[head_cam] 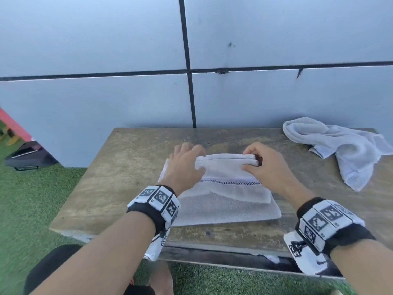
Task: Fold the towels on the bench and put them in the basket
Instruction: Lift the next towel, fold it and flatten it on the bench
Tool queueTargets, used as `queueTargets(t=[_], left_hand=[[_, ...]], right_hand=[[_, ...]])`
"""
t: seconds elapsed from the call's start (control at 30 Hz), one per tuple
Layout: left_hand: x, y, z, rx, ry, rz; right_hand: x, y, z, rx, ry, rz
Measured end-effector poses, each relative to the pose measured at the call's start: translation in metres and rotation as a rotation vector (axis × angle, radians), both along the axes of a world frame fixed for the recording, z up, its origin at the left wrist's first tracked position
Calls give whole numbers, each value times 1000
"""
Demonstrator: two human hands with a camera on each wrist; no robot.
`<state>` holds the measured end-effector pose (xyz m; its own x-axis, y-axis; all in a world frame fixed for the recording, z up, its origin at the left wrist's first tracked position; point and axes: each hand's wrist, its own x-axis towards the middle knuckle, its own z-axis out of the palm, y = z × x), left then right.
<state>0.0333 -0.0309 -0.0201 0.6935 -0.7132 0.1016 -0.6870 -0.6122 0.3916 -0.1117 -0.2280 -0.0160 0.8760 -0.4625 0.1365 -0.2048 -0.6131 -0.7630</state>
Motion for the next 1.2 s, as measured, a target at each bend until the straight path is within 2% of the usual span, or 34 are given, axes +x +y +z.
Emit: queueTargets(t=[0.1,0.23,0.3,0.47,0.6,0.87,1.03,1.2], left_hand=[[-42,-6,16,-256,102,-249],[-67,-13,24,-467,85,-267],[-75,-14,29,-518,105,-239],[-87,-12,42,-543,138,-164],[-91,-8,46,-540,140,-151],[-95,-2,48,-518,186,-184],[-96,-3,49,-518,210,-198],[-100,-3,53,-496,245,-205]], right_hand=[[-21,19,20,104,-92,11],[-38,31,38,157,-132,42],[-45,35,45,169,-130,61],[-57,43,52,271,-100,121],[-62,50,55,447,-132,73],[-60,55,56,503,-149,-70],[-60,60,61,560,-96,14],[-58,57,57,612,-110,-29]])
